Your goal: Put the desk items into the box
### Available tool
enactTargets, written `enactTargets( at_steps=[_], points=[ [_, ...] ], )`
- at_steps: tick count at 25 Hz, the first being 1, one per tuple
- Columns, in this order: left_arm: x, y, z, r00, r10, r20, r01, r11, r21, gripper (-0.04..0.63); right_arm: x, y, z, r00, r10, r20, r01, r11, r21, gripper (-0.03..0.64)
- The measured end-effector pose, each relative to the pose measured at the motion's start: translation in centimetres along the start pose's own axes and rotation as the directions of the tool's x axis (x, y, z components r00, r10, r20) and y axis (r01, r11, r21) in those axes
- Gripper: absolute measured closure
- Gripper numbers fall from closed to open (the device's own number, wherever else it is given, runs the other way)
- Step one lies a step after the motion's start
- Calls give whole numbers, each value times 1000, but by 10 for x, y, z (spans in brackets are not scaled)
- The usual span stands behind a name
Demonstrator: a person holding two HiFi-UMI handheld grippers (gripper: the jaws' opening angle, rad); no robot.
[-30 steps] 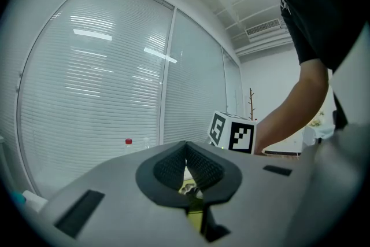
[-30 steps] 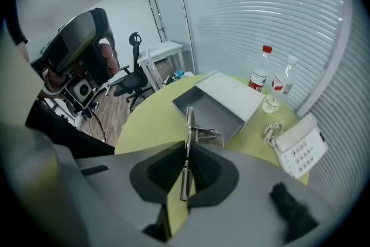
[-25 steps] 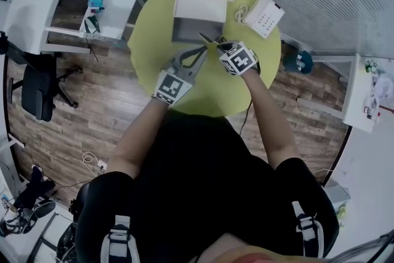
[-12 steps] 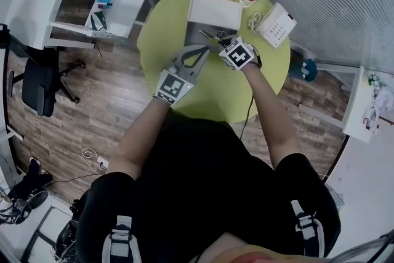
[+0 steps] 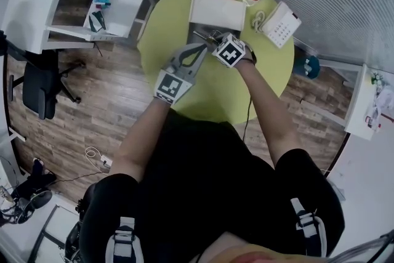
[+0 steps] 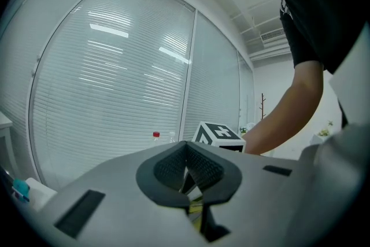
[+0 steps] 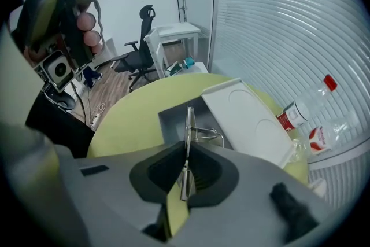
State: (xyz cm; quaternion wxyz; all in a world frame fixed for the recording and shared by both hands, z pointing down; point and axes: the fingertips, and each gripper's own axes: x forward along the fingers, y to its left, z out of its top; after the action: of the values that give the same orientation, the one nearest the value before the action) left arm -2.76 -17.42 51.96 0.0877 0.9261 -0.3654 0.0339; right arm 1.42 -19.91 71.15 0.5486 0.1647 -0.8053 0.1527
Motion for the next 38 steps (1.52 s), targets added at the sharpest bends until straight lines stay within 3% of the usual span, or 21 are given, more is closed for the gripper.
enactTargets(
  at_steps=[19,23,28,30,33,38],
  points=[
    [29,46,-21,999,39,-6,-39,999,-29,584,54,-2,8,995,89,-51,-92,994,-61,584],
    [32,55,-23,999,43,-1,-43,999,-19,584,63,-7,1,994,76,-84,-82,993,-81,584],
    [28,66,-28,998,58,-15,-59,998,-33,584,70,-20,-2,995,63,-83,-67,997,-36,582],
    [26,69,-29,998,66,-17,-67,997,-36,584,73,-26,-3,995,44,-89,-47,998,-29,566],
    [22,70,-28,997,75,-16,-76,997,-34,584,74,-32,-6,994,19,-110,-21,1000,-17,491],
    [15,72,-23,996,86,-13,-87,996,-19,584,63,-41,-3,995,-28,-96,27,1000,-7,480]
  ],
)
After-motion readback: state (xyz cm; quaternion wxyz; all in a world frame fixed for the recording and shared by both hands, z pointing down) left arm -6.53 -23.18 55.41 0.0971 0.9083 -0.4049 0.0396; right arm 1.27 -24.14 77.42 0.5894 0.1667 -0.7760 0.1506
